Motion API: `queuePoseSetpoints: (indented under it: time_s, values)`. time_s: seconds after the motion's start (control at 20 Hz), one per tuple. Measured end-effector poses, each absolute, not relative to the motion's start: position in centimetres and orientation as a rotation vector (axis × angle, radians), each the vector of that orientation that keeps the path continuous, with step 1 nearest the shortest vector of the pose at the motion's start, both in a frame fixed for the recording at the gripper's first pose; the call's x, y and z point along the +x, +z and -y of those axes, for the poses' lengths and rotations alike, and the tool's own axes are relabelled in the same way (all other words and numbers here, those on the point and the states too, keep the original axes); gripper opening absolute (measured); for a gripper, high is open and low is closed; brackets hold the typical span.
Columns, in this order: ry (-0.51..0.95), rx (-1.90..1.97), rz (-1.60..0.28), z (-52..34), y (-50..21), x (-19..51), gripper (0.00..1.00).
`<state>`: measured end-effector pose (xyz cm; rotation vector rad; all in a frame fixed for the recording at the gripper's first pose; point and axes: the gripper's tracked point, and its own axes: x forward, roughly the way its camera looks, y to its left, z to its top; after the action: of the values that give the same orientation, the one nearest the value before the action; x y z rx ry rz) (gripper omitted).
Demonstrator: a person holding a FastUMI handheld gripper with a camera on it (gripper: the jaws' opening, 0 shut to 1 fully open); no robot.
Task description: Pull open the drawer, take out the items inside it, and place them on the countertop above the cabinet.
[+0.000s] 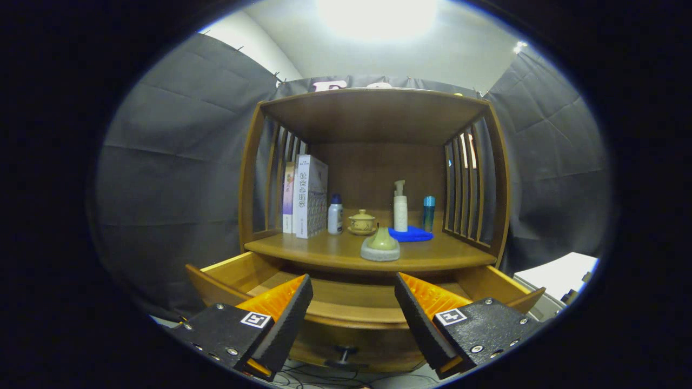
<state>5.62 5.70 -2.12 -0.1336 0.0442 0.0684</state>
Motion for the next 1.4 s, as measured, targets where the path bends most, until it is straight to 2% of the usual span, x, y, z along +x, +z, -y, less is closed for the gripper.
queuePoseSetpoints:
  time_s: [0.35,0.65,1.4]
  values:
    - [0.080,-0.151,-0.046,-5.7,-6.5,3.2,0.95]
    - [0.067,-0.122,-0.136,-5.2,-11.4,3.1,0.95]
    - [-0.056,-0.053,-0.112,-3.8,-11.2,5.7,0.93]
